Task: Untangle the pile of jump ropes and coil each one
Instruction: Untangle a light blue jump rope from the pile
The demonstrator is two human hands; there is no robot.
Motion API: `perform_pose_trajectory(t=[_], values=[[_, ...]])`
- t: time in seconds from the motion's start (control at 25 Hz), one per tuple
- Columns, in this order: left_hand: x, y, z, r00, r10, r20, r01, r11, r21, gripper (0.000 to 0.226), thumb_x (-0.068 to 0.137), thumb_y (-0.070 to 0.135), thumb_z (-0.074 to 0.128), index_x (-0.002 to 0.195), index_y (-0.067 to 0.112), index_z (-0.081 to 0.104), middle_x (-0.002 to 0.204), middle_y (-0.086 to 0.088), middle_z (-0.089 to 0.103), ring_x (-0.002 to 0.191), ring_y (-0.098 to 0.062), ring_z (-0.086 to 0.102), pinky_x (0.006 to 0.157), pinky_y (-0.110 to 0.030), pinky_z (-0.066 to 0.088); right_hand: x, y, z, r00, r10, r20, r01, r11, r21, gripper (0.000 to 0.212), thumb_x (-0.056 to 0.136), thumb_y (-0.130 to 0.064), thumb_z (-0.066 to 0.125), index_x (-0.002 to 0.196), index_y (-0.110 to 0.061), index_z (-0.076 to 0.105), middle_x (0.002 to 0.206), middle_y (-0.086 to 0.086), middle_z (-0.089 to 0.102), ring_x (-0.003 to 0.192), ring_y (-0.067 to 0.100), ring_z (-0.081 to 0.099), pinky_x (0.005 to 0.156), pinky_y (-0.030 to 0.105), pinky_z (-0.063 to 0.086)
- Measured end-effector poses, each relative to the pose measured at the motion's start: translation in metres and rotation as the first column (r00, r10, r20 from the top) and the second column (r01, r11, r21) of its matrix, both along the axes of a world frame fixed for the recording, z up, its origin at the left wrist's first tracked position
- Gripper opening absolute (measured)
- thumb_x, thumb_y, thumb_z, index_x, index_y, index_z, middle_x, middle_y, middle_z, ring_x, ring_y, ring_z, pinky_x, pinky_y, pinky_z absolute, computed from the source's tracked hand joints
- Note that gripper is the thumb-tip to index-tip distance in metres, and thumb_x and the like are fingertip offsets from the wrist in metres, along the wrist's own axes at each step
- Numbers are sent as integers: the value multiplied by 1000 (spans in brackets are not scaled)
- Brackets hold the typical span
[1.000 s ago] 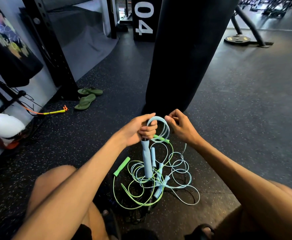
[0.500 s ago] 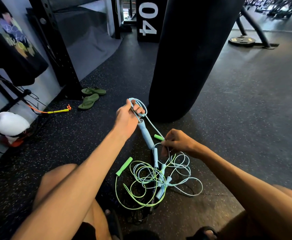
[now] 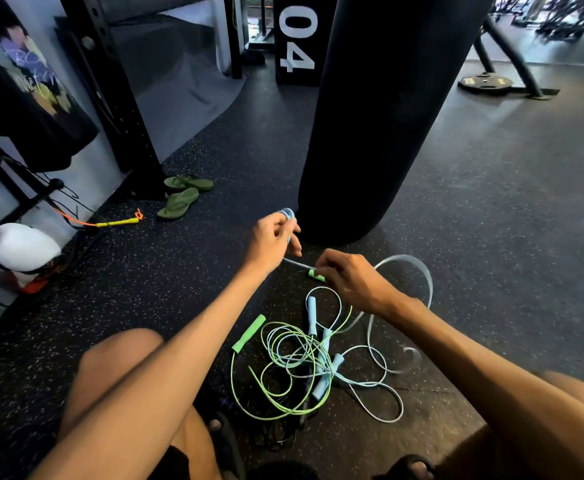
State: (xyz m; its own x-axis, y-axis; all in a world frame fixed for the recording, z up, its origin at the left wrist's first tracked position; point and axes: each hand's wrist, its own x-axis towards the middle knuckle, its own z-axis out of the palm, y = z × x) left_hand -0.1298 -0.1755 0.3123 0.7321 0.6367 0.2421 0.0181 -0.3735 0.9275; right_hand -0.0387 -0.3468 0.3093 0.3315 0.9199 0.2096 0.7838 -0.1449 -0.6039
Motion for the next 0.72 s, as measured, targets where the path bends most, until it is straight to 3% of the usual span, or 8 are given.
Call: perform_pose_trajectory(t=[0.08, 0.16, 0.36, 0.56, 0.72], values=[[0, -3, -5, 991, -81, -108, 88, 994, 69, 26, 99, 16, 51, 82, 3, 64, 60, -11, 67, 50, -21, 65, 54, -24, 51, 1, -1, 4, 999, -11, 47, 7, 995, 97, 11, 98, -15, 54, 88, -17, 60, 70, -11, 53, 63, 0, 51, 59, 16, 37], [-1, -8, -8, 962, -214, -167, 219, 976, 11, 29, 100, 18, 50, 78, 6, 64, 59, -14, 66, 46, -27, 62, 48, -26, 49, 5, -1, 7, 996, -55, 64, 43, 984, 171, 12, 98, -15, 54, 87, -17, 60, 70, -10, 53, 64, 1, 50, 60, 19, 38], [-2, -18, -5, 856, -454, -249, 402, 885, -234, 34, 104, 20, 41, 82, 2, 58, 46, 0, 54, 36, -12, 48, 38, -21, 39, 11, -1, 9, 988, -151, 21, 142, 963, 231, 18, 96, -14, 56, 83, -26, 58, 70, -13, 57, 62, 2, 53, 58, 22, 41], [-3, -22, 2, 796, -593, -120, 452, 714, -535, 43, 104, 29, 37, 74, 7, 59, 43, 5, 27, 38, -9, 22, 46, -24, 20, 23, -4, 12, 959, -259, -118, 281, 928, 245, 19, 91, -30, 67, 78, -25, 54, 66, -9, 55, 56, 2, 46, 53, 17, 37], [-5, -19, 10, 741, -658, 132, 536, 462, -707, 40, 101, 32, 36, 69, 13, 50, 49, 4, 14, 43, -12, 9, 49, -29, 13, 25, -4, 7, 938, -277, -208, 316, 929, 191, 22, 95, -31, 62, 78, -24, 49, 57, -10, 45, 49, 3, 38, 50, 17, 32]])
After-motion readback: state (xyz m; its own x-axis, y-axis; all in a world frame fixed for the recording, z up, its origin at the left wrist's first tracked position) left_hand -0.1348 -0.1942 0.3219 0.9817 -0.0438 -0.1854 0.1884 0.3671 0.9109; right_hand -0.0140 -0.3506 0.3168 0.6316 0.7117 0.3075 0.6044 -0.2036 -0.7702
